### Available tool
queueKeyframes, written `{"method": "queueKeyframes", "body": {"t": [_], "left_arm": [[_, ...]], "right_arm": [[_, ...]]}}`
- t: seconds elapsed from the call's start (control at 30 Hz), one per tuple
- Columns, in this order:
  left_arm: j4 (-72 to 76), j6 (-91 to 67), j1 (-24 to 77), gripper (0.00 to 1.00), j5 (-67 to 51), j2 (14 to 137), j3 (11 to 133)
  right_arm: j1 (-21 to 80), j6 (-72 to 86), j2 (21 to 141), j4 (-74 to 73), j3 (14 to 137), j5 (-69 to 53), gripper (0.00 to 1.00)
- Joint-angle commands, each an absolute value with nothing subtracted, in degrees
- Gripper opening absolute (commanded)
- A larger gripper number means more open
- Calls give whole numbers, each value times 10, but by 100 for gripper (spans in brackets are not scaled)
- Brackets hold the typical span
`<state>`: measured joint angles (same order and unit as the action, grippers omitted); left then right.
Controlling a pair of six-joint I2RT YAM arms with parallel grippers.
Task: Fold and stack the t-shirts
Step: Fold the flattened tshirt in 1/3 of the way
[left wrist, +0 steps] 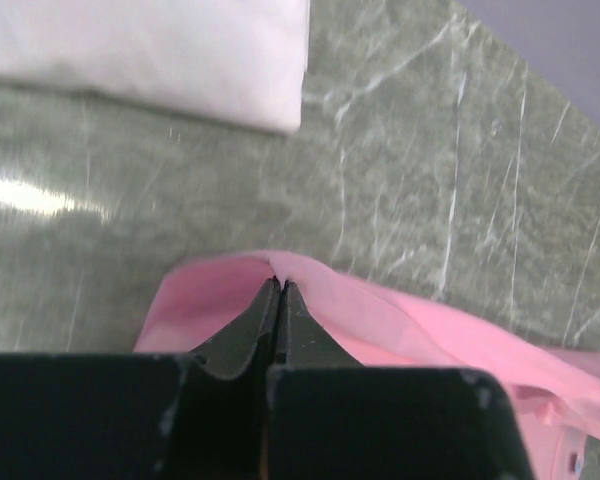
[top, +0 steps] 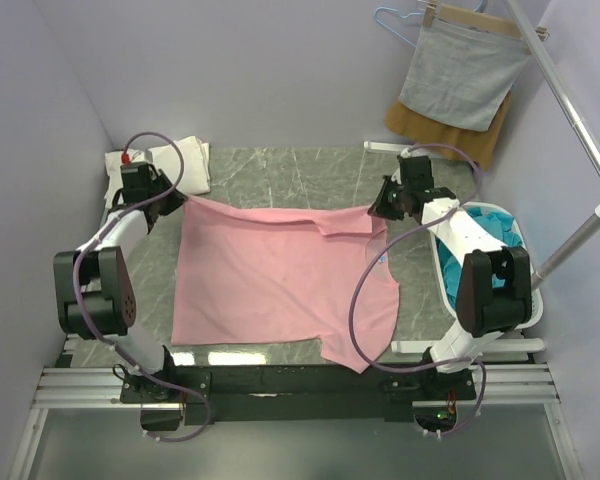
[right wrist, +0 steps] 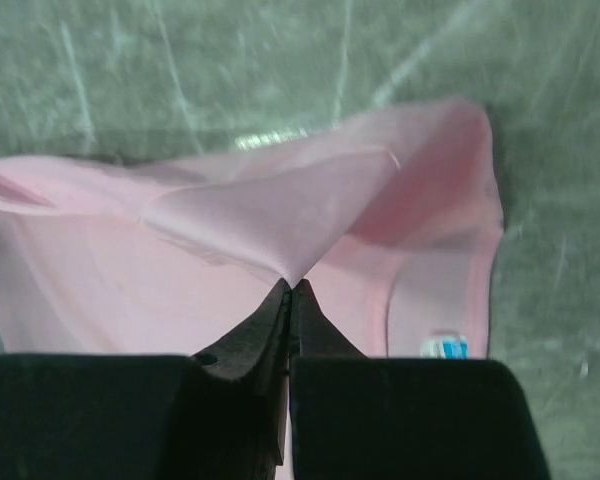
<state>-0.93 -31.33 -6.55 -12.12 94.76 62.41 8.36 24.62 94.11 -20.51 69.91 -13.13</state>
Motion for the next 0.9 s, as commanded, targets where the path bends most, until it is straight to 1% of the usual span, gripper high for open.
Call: {"method": "queueKeyframes", "body": {"t": [0.0,0.13,0.4,0.5,0.57,0.73,0.87], "left_arm": [[-28,-330,-63,1,-121,892,564],[-43,-333,-63,1,-118,864,529],[-51,-338,-62,1,-106,852,476],[-55,-343,-62,1,-105,851,463],[-41,-343,-63,1,-112,842,447],[-44,-342,-62,1,-106,846,467],[-63,-338,-63,1,-62,857,496]], "right_arm": [[78,261,894,-236,651,-141,0],[80,266,847,-255,612,-139,0],[80,278,804,-265,535,-140,0],[81,286,792,-282,524,-168,0],[80,300,766,-257,512,-187,0],[78,311,749,-257,552,-221,0],[77,306,732,-274,566,-165,0]]}}
